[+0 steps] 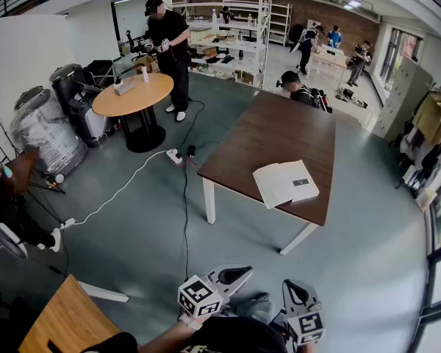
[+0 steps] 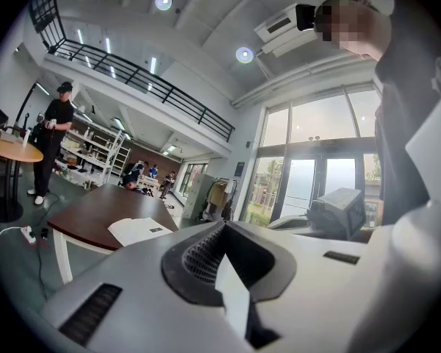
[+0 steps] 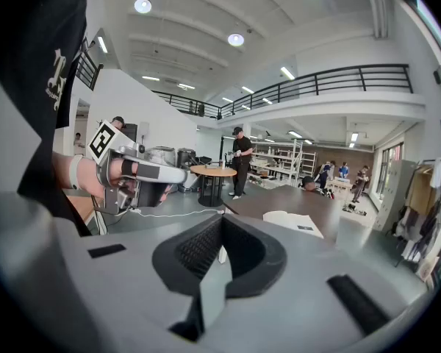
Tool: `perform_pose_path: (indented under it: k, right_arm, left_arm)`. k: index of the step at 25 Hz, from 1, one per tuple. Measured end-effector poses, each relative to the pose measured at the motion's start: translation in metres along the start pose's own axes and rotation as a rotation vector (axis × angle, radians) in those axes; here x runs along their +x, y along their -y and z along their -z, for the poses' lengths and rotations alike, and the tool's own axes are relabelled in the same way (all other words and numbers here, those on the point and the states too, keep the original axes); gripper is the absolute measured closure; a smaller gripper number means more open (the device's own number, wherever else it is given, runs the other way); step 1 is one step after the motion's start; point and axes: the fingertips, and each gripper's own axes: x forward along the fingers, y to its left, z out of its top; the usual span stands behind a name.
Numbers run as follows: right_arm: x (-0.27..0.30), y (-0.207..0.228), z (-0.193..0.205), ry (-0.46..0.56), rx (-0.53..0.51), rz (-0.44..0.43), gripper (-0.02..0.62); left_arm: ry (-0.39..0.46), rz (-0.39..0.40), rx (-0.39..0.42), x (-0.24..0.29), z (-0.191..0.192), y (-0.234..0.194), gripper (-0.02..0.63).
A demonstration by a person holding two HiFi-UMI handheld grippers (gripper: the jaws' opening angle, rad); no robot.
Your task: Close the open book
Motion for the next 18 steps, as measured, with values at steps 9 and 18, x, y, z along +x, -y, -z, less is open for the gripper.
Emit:
perform_pose_path:
  k: [9, 18]
  right_arm:
    - [0.005, 0.009, 0.006, -0.01, 0.005, 0.01, 0.609]
    - [0.002, 0.014, 0.02, -0.036, 0.04, 0.042, 0.609]
  left_arm:
    - [-0.002, -0.012, -0.008, 0.005, 0.005, -0.01, 0.6]
    - [-0.017, -0.016, -0.014, 0.004, 0.007, -0.017, 0.6]
